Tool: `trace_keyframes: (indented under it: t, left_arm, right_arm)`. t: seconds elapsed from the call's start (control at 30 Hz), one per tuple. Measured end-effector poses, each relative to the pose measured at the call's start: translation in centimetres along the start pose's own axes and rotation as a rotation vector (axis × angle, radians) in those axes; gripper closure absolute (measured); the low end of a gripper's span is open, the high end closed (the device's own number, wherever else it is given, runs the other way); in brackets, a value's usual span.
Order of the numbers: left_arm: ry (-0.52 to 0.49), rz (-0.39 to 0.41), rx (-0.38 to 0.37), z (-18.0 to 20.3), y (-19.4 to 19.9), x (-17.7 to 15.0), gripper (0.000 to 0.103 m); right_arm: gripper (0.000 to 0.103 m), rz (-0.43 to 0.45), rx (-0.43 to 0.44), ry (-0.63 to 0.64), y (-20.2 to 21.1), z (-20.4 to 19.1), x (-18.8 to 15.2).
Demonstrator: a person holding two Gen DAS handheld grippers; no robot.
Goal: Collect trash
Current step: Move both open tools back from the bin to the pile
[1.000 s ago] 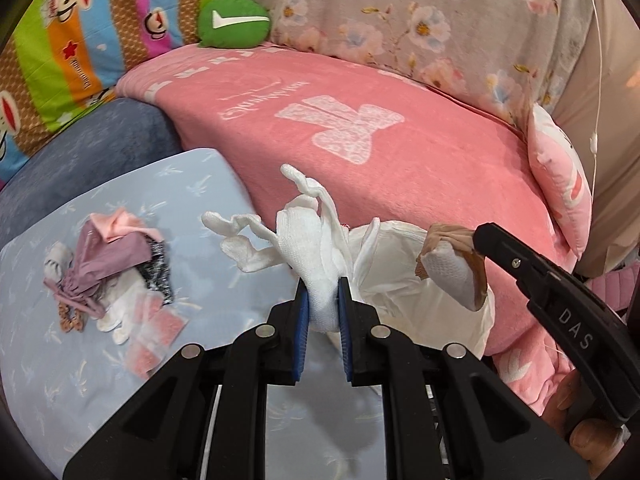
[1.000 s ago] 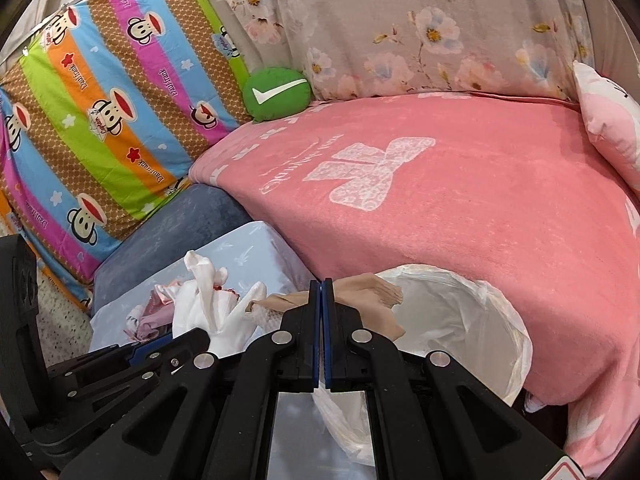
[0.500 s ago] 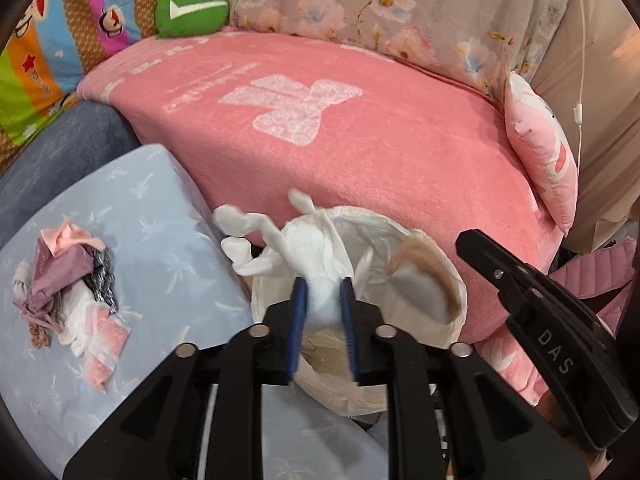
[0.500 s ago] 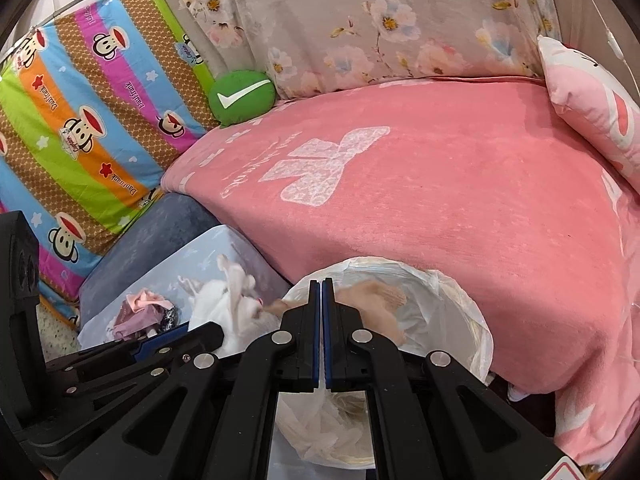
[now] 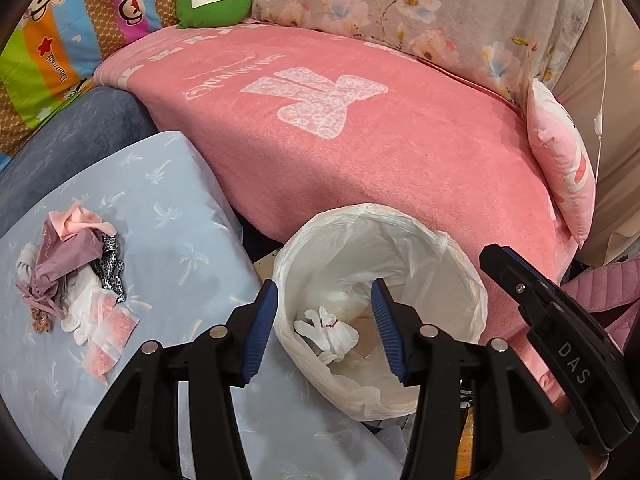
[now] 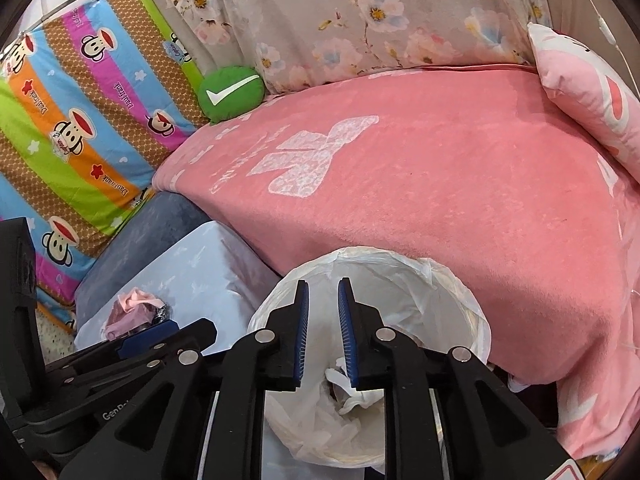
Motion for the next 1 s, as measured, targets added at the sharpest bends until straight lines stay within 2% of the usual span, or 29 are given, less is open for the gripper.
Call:
trace_keyframes:
  t: [0.7,0.73,0.8,1.0]
  left_arm:
    - [0.093,0.029,0.054,-5.2,1.8,-1.5,0.056]
    - [0.101,0.029,0.059,-5.6,1.9,-1.5,0.055]
    - [0.122,0.031,0.070,-6.5,2.1,-1.9,0.047]
    - [0.170,0.035,0.096,-9.0,2.8,-2.9,0.045]
  right_arm:
    - [0.080,-0.026,0.032,0.086,-0.1,-4.5,-1.7]
    - [0.078,-0.027,0.033,0.092,-0.1,-4.8,-1.8]
    - [0.076,-0.030,0.036,0.101,-0.1,-5.5,-2.1]
    - [0.076,-0.045,0.050,0.132,-0.3,-7.3,-3.0]
Point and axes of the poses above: each gripper's, at about its wrist camera, not at the fingertips, and y roughly against the way its jaws point, z to its right, x to its top, the point moved 9 cm from there along -y, roughly the way its jaws point, and after that the axes turned 7 degrees about -x, right-handed, at the moved point
